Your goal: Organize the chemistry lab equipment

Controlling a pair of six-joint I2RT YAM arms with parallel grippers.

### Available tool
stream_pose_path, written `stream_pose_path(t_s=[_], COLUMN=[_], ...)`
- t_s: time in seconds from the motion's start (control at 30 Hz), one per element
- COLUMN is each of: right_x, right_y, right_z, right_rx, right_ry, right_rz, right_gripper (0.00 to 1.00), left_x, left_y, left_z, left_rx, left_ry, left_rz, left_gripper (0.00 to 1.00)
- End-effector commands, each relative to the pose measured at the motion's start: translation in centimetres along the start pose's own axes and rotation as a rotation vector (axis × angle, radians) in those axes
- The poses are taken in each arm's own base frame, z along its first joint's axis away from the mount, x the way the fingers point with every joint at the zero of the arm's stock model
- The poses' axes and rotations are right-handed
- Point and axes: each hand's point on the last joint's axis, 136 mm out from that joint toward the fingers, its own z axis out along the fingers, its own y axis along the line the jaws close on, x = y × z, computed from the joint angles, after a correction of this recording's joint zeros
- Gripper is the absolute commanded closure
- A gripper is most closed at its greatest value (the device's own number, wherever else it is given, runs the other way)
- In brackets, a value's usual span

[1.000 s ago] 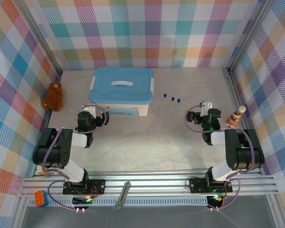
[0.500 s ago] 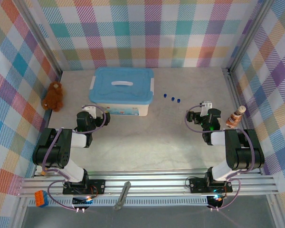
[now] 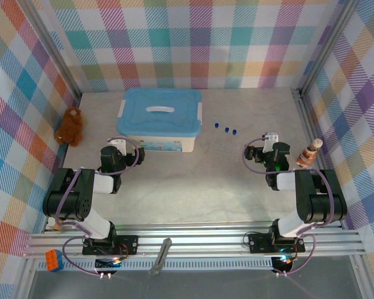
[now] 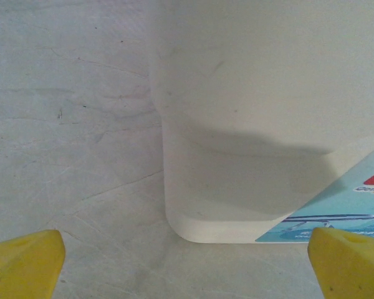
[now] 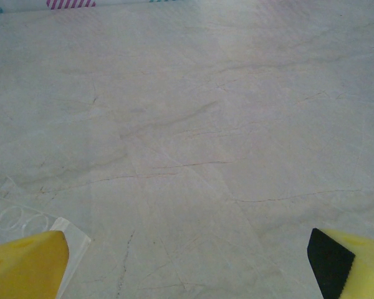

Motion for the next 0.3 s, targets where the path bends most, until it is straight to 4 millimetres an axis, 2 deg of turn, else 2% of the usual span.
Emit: stream_pose_path(t_s=[0.0, 0.27], right_x=[-1.32, -1.34], right_y=[0.16, 0.15], right_z=[0.21, 0.21], right_rx=[-0.017, -0.017], right_ry=[-0.038, -0.039], right_rz=[0.011, 0.010], right_gripper=[0.01, 0.01], left_x=[-0.91, -0.99], left_y=[-0.02, 0.50], left_z=[0.13, 0.22], left_rx=[0.012, -0.017], left_ry=[-0.030, -0.029], left_rz=[0.016, 0.003], left_gripper=[0.00, 0.00])
